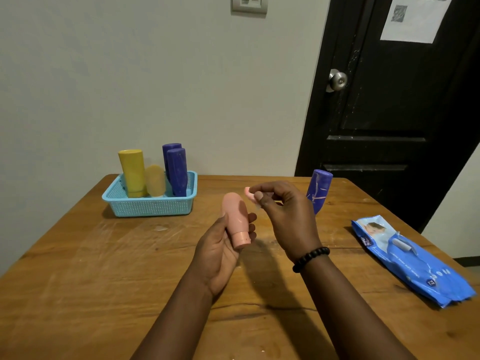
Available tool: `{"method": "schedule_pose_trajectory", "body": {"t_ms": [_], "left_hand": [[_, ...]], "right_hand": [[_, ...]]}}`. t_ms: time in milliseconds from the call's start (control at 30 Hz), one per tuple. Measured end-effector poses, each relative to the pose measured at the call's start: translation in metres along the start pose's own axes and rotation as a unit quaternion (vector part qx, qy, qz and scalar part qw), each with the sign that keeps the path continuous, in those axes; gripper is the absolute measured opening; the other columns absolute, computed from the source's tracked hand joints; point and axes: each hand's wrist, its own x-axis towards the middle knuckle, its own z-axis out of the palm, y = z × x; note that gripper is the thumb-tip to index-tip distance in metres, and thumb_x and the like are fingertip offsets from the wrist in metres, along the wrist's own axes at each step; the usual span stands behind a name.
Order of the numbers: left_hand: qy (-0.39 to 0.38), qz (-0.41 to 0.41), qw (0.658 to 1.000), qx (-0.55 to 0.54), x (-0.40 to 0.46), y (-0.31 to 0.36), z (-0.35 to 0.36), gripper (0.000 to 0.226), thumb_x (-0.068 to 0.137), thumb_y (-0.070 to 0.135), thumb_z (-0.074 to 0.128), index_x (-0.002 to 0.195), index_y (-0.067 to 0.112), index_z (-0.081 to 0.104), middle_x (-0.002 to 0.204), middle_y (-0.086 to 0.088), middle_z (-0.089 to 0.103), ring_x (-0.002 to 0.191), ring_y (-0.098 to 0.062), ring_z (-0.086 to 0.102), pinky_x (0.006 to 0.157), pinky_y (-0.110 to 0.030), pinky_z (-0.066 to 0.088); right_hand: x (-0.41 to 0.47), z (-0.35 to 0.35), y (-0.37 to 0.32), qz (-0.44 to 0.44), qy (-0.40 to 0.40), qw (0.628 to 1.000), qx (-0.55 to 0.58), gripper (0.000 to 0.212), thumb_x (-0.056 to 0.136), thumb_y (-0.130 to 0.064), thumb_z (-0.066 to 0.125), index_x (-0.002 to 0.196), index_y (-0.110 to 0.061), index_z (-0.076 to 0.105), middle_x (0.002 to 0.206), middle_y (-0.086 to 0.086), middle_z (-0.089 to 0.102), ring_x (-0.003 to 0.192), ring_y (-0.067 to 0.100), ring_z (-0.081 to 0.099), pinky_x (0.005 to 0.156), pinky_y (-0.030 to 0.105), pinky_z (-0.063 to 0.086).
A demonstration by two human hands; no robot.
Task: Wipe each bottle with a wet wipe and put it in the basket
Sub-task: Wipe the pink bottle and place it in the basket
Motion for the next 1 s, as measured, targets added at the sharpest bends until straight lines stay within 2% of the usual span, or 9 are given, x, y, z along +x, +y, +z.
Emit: {"method": "schedule_pose_trajectory", "body": {"t_ms": [200, 300, 433, 667, 867, 1000], "left_hand": [[-0.030, 0.028, 0.999, 0.004, -0.004, 0.001, 0.002, 0.040, 0.102, 0.027, 0.047, 0.141, 0.016, 0.051, 0.131, -0.020, 0.064, 0.113, -0.026, 0.063, 0.102, -0.044, 0.049], [-0.043, 0.032, 0.999, -0.005, -0.004, 0.001, 0.003, 0.039, 0.100, 0.023, 0.048, 0.138, 0.014, 0.053, 0.126, -0.019, 0.067, 0.112, -0.026, 0.064, 0.099, -0.043, 0.052], [-0.042, 0.044, 0.998, 0.011, -0.003, 0.001, 0.003, 0.042, 0.095, 0.022, 0.051, 0.136, 0.013, 0.055, 0.118, -0.017, 0.070, 0.104, -0.024, 0.067, 0.088, -0.040, 0.059], [-0.036, 0.063, 0.997, 0.032, -0.007, -0.002, 0.007, 0.025, 0.102, 0.018, 0.044, 0.119, 0.012, 0.061, 0.112, -0.014, 0.073, 0.100, -0.021, 0.072, 0.095, -0.043, 0.054], [-0.014, 0.065, 0.998, 0.018, -0.009, -0.005, 0.007, 0.027, 0.102, 0.020, 0.044, 0.121, 0.009, 0.060, 0.119, -0.020, 0.070, 0.105, -0.024, 0.068, 0.098, -0.041, 0.053], [0.010, 0.054, 0.998, 0.008, -0.005, -0.001, 0.002, 0.029, 0.103, 0.022, 0.043, 0.127, 0.011, 0.053, 0.117, -0.021, 0.070, 0.112, -0.027, 0.066, 0.091, -0.040, 0.056]], "right_hand": [[0.009, 0.006, -0.005, -0.040, -0.038, 0.998, -0.037, 0.025, 0.088, -0.009, 0.067, 0.109, -0.022, 0.067, 0.106, -0.008, 0.065, 0.099, 0.002, 0.059, 0.075, 0.009, 0.051], [0.009, 0.009, -0.002, -0.072, -0.049, 0.992, -0.091, 0.020, 0.087, -0.006, 0.068, 0.101, -0.020, 0.070, 0.109, -0.007, 0.065, 0.100, 0.003, 0.059, 0.080, 0.016, 0.053], [0.009, 0.005, -0.002, -0.061, -0.068, 0.992, -0.088, 0.019, 0.087, -0.006, 0.067, 0.101, -0.018, 0.069, 0.110, -0.005, 0.065, 0.099, 0.005, 0.060, 0.082, 0.022, 0.056], [-0.013, -0.002, 0.002, -0.085, -0.082, 0.988, -0.104, 0.021, 0.086, -0.004, 0.067, 0.100, -0.018, 0.071, 0.107, -0.006, 0.067, 0.097, 0.000, 0.061, 0.080, 0.009, 0.050], [-0.035, -0.008, 0.007, -0.104, -0.091, 0.984, -0.108, 0.025, 0.084, -0.001, 0.067, 0.097, -0.021, 0.071, 0.100, -0.015, 0.064, 0.099, -0.006, 0.058, 0.077, 0.004, 0.047], [-0.044, -0.013, 0.013, -0.069, -0.163, 0.976, -0.128, 0.021, 0.085, -0.006, 0.070, 0.092, -0.026, 0.073, 0.100, -0.017, 0.067, 0.098, -0.007, 0.059, 0.079, 0.007, 0.048]]}}
